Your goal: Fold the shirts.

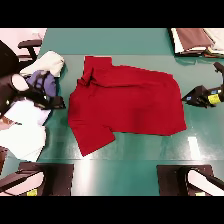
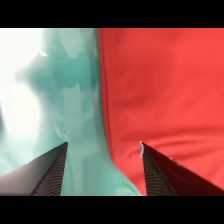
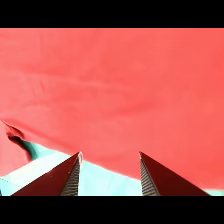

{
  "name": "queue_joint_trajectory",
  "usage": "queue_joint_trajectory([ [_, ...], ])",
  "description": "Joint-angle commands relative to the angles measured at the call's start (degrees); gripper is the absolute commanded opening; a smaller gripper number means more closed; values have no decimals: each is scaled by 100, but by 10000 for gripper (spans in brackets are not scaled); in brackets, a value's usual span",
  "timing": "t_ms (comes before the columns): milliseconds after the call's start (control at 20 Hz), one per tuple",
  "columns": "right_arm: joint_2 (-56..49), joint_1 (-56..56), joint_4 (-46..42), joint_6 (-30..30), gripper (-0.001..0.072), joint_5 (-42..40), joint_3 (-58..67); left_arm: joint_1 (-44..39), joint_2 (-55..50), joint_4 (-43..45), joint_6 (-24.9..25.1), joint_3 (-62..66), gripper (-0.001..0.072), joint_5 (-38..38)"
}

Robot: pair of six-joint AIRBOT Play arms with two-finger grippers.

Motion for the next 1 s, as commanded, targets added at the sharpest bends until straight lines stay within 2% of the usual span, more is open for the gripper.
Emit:
queue_joint_trajectory([
  [0,590,-109,136,-39,421,-236,-584,66,229,-837,173,-1139,540,643],
  [350,699,-111,96,-39,420,-234,-658,-433,232,-1333,168,-1731,537,1351],
  [400,699,-140,-52,-39,421,-201,-658,-483,232,-1375,142,-1694,452,1357],
  [450,699,-210,-286,-39,420,-144,-664,-481,236,-1445,146,-1631,217,1344],
  [500,699,-337,-542,-35,420,-76,-702,-481,236,-1445,146,-1539,55,1314],
  [550,699,-518,-686,-31,421,-9,-800,-481,236,-1438,146,-1405,24,1248],
  [650,697,-1045,-892,-28,421,42,-1244,-481,236,-1447,151,-1097,24,1071],
  [700,695,-1335,-966,-31,447,-22,-1567,-481,238,-1447,166,-957,24,1001],
  [750,693,-1572,-960,-33,520,-120,-1880,-481,236,-1460,216,-833,24,962],
  [950,271,-1757,-813,-42,519,-640,-2756,-481,236,-1611,278,-675,24,1034],
])
